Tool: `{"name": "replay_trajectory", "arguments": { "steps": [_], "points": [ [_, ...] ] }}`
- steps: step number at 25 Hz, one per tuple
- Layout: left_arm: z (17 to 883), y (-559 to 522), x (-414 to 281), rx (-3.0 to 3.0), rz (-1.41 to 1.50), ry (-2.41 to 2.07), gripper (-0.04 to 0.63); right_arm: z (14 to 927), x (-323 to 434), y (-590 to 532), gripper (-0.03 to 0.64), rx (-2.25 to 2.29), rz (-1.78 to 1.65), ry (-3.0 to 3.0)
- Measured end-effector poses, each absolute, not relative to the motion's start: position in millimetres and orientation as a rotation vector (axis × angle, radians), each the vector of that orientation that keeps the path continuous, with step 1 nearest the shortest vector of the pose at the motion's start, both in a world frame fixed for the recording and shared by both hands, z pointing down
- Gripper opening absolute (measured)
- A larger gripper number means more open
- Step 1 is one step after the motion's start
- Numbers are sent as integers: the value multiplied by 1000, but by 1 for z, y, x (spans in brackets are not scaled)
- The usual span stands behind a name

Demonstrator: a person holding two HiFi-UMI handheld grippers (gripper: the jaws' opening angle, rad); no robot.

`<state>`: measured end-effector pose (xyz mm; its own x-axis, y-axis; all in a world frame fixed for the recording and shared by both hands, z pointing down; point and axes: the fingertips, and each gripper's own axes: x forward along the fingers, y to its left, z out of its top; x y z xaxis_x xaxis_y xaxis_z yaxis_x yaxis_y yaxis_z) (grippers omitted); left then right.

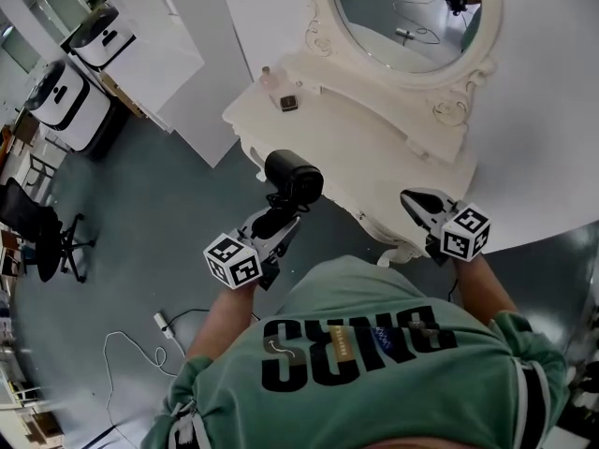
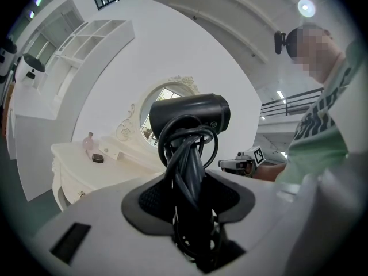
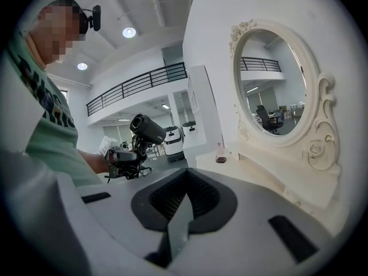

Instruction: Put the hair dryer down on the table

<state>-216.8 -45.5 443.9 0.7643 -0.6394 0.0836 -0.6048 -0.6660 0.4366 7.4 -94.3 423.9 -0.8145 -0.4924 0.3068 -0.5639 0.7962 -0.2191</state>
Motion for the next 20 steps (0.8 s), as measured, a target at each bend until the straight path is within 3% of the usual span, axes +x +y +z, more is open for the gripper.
{"name": "replay_trajectory", "arguments": {
  "steps": [13,20],
  "points": [
    [451,-155,-149,2398,-95,-1142,179,436,81,-207,-5,631,469,-2839],
    [449,-192,-171,2444,68,-1225,179,442,78,-234,-6,605,466,-2855]
  ]
}}
